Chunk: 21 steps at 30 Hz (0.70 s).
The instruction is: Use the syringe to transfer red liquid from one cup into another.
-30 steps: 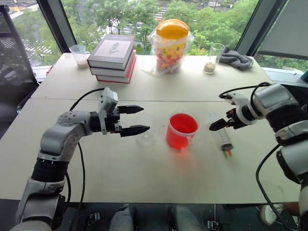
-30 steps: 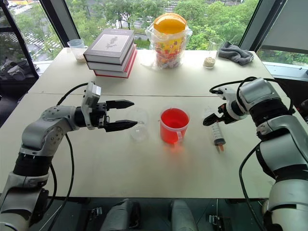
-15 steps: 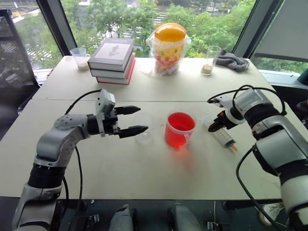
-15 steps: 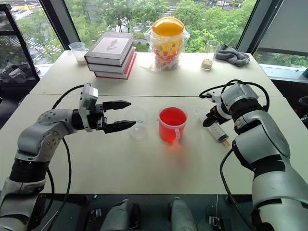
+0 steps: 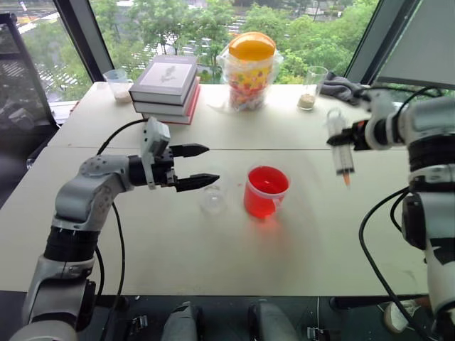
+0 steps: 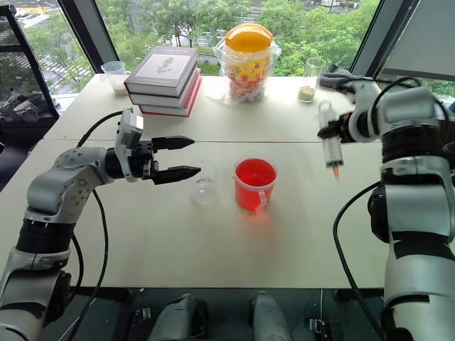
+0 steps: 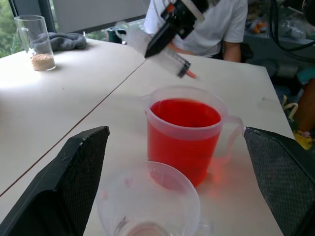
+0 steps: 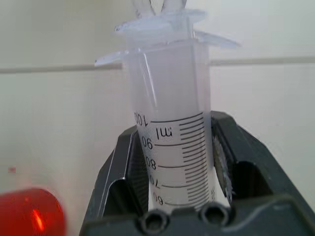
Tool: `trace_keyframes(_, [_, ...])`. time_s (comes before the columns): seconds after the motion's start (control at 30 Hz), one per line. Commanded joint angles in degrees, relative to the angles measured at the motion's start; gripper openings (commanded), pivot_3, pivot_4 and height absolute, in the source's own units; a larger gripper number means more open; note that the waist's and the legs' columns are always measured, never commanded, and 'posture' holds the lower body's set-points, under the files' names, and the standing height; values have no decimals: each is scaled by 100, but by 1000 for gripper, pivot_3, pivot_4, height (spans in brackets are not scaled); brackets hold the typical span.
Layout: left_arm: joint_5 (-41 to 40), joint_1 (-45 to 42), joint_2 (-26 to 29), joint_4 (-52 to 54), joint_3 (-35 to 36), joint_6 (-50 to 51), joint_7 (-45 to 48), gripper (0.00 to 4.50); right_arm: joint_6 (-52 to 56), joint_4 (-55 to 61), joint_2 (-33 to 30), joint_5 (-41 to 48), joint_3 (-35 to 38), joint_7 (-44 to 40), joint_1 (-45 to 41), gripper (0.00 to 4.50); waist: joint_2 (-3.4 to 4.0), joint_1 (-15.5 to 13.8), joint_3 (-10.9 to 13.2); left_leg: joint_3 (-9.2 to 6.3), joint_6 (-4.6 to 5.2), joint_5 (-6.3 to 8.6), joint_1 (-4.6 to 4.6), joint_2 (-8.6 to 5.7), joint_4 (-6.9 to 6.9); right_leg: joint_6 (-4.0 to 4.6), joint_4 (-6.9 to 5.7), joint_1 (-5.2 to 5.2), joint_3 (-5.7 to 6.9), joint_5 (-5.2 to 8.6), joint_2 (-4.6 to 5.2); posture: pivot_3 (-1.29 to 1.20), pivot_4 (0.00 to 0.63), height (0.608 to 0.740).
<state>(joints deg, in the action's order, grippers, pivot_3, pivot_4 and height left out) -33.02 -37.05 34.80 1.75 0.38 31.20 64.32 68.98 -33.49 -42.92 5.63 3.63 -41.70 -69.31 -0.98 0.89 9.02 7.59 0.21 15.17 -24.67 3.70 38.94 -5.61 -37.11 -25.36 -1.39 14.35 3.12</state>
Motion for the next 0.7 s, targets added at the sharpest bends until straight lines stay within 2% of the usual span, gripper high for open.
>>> trace_keyframes(0.03, [111, -342, 13, -223, -52, -223, 207, 4500, -3, 2612, 551, 598, 1425, 652, 762, 1428, 0, 8, 0, -1, 0, 0, 0, 2, 0, 0, 0, 0, -1, 0, -3, 0, 150, 740])
trace_keyframes(0.13, [194, -598, -18, -518, -131, -317, 374, 4500, -594, 4289, 1438, 1236, 2223, 982, 1190, 1428, 5, 18, 1, -1, -4, -2, 1, 6, 4, -1, -8, -1, -5, -1, -13, 0, 150, 740])
trace_keyframes(0.3, [284, -914, -81, -884, -178, -404, 555, 4500, -865, 5679, 2542, 2235, 2549, 1258, 1808, 1428, 9, -4, 3, -10, -9, -6, 1, 8, 7, -1, -15, 2, -3, -1, -21, 0, 150, 740])
trace_keyframes(0.43, [291, -1056, -52, -990, -135, -365, 652, 4500, -1647, 6271, 2925, 2376, 1863, 1149, 2833, 1428, 1, -15, -2, -12, -8, -5, 3, 6, 12, 0, -2, 16, -1, 0, -19, 0, 150, 740])
trace_keyframes(0.57, [268, -1121, -38, -940, -104, -255, 659, 4500, -2588, 6404, 2985, 2115, 1156, 1075, 3829, 1428, 1, 2, -1, -11, -7, -5, 2, 4, 14, 0, -4, 14, -3, 0, -18, 0, 150, 740])
trace_keyframes(0.7, [253, -1227, -49, -928, -115, -173, 690, 4500, -3270, 6339, 2979, 1952, 808, 1131, 4405, 1428, 1, 15, -1, -15, -7, -5, 4, 6, 14, 0, -7, 14, -3, 0, -23, 0, 150, 740])
